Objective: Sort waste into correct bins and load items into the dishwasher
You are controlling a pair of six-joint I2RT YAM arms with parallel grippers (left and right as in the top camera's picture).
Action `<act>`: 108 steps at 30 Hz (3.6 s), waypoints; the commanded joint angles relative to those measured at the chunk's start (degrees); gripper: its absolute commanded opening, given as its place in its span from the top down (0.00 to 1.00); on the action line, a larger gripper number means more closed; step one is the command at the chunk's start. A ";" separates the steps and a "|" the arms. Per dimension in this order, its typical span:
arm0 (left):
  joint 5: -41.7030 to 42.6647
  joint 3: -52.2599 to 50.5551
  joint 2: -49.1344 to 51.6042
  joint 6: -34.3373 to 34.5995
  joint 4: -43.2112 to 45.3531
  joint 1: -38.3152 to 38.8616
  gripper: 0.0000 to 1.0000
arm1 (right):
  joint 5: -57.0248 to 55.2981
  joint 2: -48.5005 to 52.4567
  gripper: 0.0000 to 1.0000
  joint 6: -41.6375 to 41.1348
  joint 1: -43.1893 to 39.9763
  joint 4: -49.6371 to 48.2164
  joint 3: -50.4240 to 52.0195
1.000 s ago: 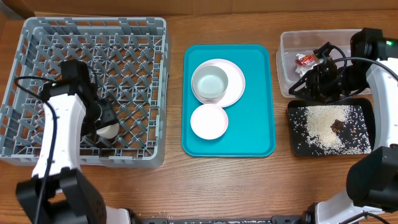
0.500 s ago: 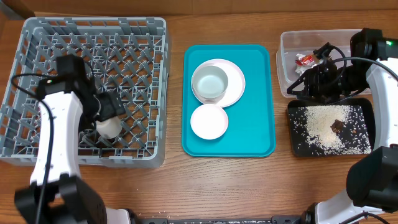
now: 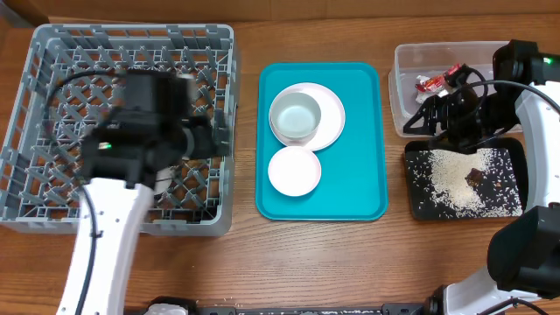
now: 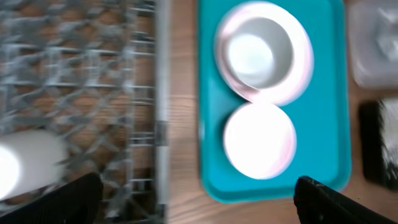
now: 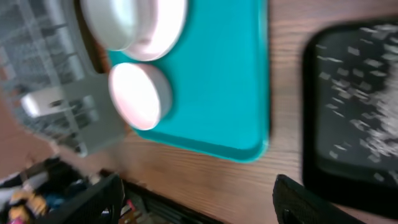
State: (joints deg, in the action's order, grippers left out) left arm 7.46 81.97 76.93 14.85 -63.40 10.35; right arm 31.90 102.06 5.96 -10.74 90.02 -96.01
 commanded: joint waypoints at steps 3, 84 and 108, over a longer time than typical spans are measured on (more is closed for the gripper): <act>1.81 0.57 4.39 4.68 2.21 9.88 0.00 | -8.46 -1.88 0.22 -6.64 0.07 -0.79 -0.83; 67.01 26.12 48.15 -29.97 -9.86 -31.21 0.96 | -18.78 -1.88 0.03 -19.04 -5.07 -0.26 -0.83; 55.23 26.18 53.44 -32.87 -19.30 -47.63 0.39 | -18.78 -1.88 0.04 -17.97 -5.07 0.13 -0.83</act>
State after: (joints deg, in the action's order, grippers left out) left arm 66.63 108.29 130.56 -14.15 -80.82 -35.51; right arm 13.50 102.06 -12.34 -16.03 90.04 -96.01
